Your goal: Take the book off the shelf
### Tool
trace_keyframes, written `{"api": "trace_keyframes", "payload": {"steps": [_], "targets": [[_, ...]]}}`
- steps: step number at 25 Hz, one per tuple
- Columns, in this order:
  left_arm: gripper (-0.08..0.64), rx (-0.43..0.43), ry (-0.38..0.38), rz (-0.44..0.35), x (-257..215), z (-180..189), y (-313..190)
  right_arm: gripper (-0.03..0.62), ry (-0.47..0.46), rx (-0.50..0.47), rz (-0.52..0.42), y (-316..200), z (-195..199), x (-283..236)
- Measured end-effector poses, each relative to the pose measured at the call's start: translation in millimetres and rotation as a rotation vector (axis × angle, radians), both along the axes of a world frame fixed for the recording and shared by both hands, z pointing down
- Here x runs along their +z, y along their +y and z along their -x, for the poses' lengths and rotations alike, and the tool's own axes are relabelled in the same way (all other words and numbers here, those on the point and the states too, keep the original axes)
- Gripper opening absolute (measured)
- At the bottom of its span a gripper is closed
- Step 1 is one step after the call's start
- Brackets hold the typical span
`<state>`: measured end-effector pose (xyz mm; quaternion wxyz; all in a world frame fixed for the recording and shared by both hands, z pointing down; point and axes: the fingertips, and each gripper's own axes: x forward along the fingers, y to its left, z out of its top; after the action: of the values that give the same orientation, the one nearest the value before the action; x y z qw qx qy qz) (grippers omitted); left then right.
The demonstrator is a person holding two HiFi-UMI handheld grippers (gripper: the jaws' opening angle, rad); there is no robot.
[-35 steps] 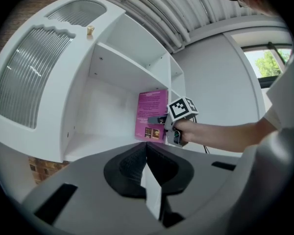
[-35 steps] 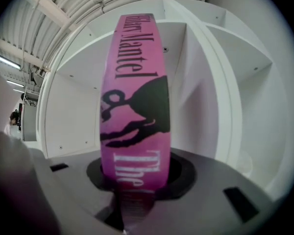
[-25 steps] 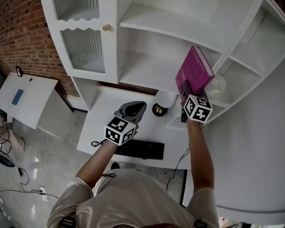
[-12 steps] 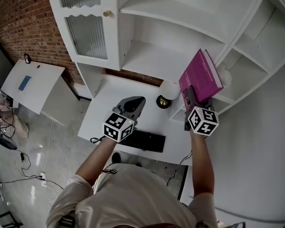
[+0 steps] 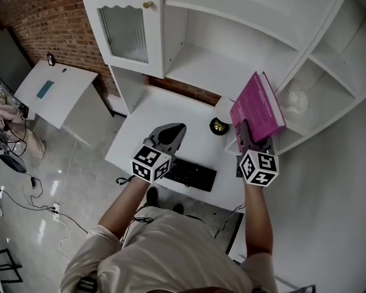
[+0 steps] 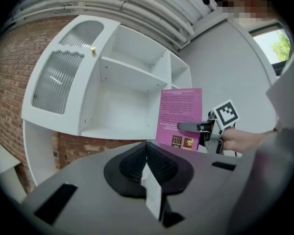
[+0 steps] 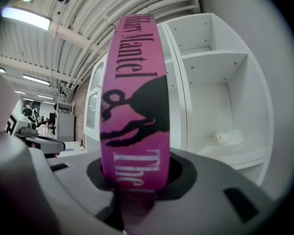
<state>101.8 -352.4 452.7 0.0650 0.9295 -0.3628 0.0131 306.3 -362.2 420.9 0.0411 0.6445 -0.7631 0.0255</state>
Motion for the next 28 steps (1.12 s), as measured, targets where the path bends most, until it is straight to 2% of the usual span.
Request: {"api": "trace_keyframes", "payload": {"steps": [9,28], "targets": [[-0.006,-0.057,-0.007,-0.013,0.6,24.5,8.8,0.143,-0.032,-0.044,0.004,8.9,22.0,18.0],[-0.006,-0.04,-0.002,-0.048,-1.8,87.0,-11.2,0.143,0.005,-0.03,0.024,21.1,78.6,36.5]]}}
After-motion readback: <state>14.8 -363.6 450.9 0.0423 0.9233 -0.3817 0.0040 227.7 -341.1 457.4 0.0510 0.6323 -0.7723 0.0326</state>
